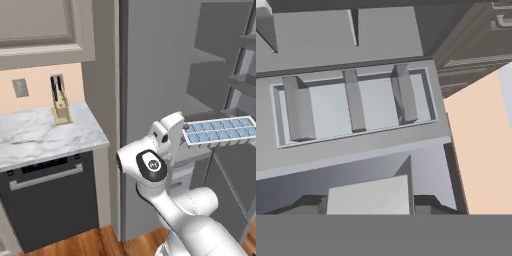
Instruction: The ice cube tray has been filled with water. Take the tray and place it in the freezer to make ice. Close the freezer door after placing the tray.
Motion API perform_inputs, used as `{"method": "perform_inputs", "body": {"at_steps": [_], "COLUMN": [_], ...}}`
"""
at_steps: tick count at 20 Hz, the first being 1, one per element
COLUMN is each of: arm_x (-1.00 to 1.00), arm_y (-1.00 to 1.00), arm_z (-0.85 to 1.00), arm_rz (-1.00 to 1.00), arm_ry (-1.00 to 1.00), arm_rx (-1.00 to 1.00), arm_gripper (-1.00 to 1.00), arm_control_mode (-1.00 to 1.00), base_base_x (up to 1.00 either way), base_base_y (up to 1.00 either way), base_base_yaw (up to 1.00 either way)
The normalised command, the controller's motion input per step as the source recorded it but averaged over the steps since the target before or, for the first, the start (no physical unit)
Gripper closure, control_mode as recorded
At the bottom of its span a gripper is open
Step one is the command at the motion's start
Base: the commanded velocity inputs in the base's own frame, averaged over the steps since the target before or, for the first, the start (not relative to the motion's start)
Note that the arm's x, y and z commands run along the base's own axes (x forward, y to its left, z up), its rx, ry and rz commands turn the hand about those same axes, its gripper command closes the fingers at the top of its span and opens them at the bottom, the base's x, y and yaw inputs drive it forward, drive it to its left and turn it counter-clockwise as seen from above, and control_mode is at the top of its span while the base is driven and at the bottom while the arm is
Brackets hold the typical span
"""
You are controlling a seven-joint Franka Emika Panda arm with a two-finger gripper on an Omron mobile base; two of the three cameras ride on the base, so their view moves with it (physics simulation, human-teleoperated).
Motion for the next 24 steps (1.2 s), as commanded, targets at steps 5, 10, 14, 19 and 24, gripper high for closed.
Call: {"method": "perform_inputs", "body": {"at_steps": [5,10,14,19,24], "arm_x": [0.0,0.0,0.0,0.0,0.0], "arm_y": [0.0,0.0,0.0,0.0,0.0], "arm_z": [0.0,0.0,0.0,0.0,0.0], "arm_rz": [0.0,0.0,0.0,0.0,0.0], "arm_ry": [0.0,0.0,0.0,0.0,0.0], "arm_rx": [0.0,0.0,0.0,0.0,0.0], "arm_gripper": [1.0,1.0,1.0,1.0,1.0], "arm_control_mode": [1.0,1.0,1.0,1.0,1.0], "base_base_x": [0.02,0.0,0.0,0.05,0.09], "base_base_y": [-0.49,-0.6,-0.57,-0.46,-0.41], "base_base_yaw": [0.29,0.3,0.31,0.32,0.35]}}
